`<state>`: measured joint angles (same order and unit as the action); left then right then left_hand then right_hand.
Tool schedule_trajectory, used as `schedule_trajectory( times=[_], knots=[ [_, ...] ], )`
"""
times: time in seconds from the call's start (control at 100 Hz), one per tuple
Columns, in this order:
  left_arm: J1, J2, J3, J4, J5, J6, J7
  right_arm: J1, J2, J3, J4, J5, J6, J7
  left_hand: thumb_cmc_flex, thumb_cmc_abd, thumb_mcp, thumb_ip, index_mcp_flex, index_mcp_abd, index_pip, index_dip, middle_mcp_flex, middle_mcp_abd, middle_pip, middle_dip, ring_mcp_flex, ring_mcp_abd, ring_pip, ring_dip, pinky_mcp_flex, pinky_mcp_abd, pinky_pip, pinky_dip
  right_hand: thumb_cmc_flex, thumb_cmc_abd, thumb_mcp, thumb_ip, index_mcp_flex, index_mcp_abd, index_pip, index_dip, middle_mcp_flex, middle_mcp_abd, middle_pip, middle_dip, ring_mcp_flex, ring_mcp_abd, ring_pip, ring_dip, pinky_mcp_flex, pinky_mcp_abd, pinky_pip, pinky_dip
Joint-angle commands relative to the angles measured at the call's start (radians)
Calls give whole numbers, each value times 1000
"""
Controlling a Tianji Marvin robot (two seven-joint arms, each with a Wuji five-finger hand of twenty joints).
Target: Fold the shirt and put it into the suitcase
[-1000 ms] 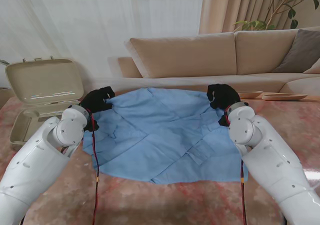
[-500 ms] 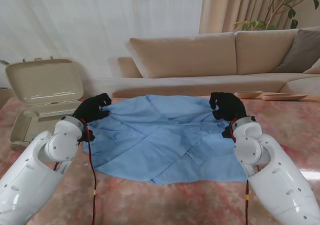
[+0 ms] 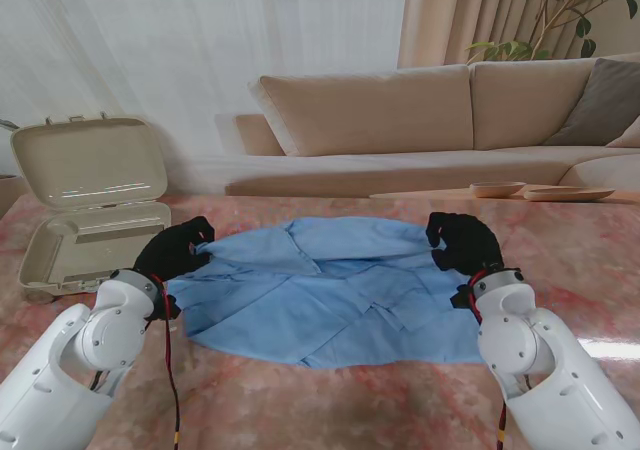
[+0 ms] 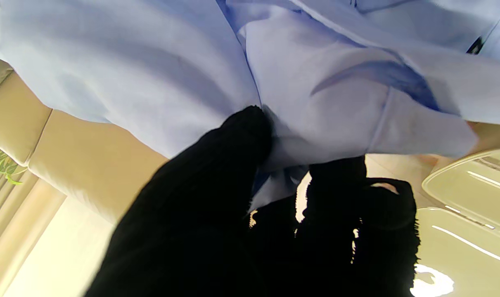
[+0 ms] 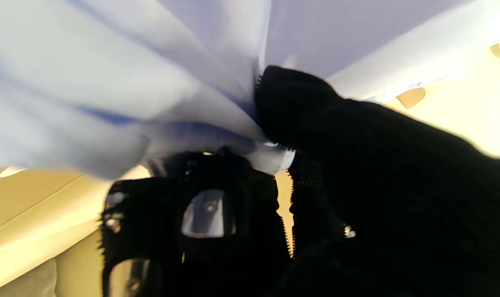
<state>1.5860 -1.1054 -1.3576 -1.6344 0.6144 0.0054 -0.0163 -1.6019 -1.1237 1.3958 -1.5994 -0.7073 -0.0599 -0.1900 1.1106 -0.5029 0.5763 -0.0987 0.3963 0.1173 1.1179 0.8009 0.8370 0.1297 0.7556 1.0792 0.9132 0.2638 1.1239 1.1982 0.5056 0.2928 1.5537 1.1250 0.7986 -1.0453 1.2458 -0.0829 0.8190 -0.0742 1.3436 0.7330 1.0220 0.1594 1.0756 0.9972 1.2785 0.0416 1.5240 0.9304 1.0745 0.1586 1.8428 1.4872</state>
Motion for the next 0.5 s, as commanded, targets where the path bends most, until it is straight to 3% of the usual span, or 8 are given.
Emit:
schedule_trajectory(
  times=[0.0, 0.02, 0.1, 0.14, 0.24, 0.28, 0.4, 0.49],
  knots=[
    [31, 1, -3, -6, -1, 10, 12, -40, 0, 9, -6, -2, -5, 4, 67, 5, -6, -17, 28, -28, 9, 18, 17, -10, 10, 21, 4, 27, 11, 15, -16, 5, 45, 31, 35, -33, 105, 42, 14, -22, 8, 15, 66, 159, 54, 11, 36, -64, 51, 38, -81, -12, 43, -179],
    [38, 1, -5, -10, 0, 11, 14, -47, 0, 13, -11, -3, -8, 2, 67, 6, -7, -18, 28, -28, 8, 18, 17, -10, 10, 22, 4, 27, 11, 15, -17, 5, 44, 32, 34, -36, 108, 39, 16, -24, 6, 17, 66, 157, 54, 11, 36, -65, 52, 38, -84, 34, -35, -398],
    [65, 0, -13, -25, 9, 15, 24, -76, 0, 26, -26, -6, -19, -3, 69, 9, -12, -20, 27, -33, 6, 19, 15, -12, 8, 23, -2, 27, 9, 15, -23, 5, 41, 32, 32, -43, 116, 34, 20, -27, 6, 19, 70, 154, 57, 9, 36, -65, 55, 39, -95, -7, 30, -255],
    [77, -1, -16, -31, 12, 17, 30, -90, 0, 31, -33, -7, -25, -5, 70, 11, -17, -23, 25, -34, 5, 20, 13, -14, 7, 25, -6, 27, 6, 14, -28, 5, 36, 32, 30, -50, 119, 32, 22, -30, 6, 19, 72, 153, 57, 7, 36, -66, 56, 39, 37, -51, 232, 47],
    [106, -2, -21, -43, 15, 25, 41, -120, 0, 41, -44, -10, -40, -9, 93, 23, -59, -34, 23, -42, -7, 35, 7, -23, -4, 37, -19, 30, -6, 13, -43, 11, 17, 38, 28, -63, 126, 26, 27, -34, 4, 17, 77, 146, 57, 0, 36, -65, 56, 39, 45, -52, 244, 76],
    [116, -3, -22, -45, 16, 27, 43, -131, 0, 43, -47, -10, -42, -11, 95, 23, -64, -35, 22, -44, -8, 36, 7, -24, -5, 38, -21, 31, -8, 13, -47, 11, 14, 38, 27, -66, 128, 23, 28, -35, 3, 16, 77, 146, 58, -1, 36, -65, 56, 39, -89, -7, 31, -191],
    [139, -3, -22, -46, 21, 34, 51, -151, 0, 43, -47, -4, -49, -9, 98, 30, -80, -42, 17, -52, -9, 44, 1, -28, -9, 40, -30, 31, -17, 10, -57, 11, 3, 37, 29, -76, 128, 20, 30, -36, 2, 16, 80, 143, 56, -9, 36, -63, 54, 38, 53, -50, 251, 82],
    [155, -5, -22, -45, 21, 42, 57, -164, 1, 44, -44, -2, -52, -6, 104, 33, -89, -44, 15, -53, -11, 46, -4, 2, -14, 42, -35, 33, -23, 7, -64, 12, -3, 36, 27, -87, 131, 11, 35, -40, -1, 12, 83, 140, 57, -23, 35, -56, 48, 34, -56, 18, 3, -208]
  ],
)
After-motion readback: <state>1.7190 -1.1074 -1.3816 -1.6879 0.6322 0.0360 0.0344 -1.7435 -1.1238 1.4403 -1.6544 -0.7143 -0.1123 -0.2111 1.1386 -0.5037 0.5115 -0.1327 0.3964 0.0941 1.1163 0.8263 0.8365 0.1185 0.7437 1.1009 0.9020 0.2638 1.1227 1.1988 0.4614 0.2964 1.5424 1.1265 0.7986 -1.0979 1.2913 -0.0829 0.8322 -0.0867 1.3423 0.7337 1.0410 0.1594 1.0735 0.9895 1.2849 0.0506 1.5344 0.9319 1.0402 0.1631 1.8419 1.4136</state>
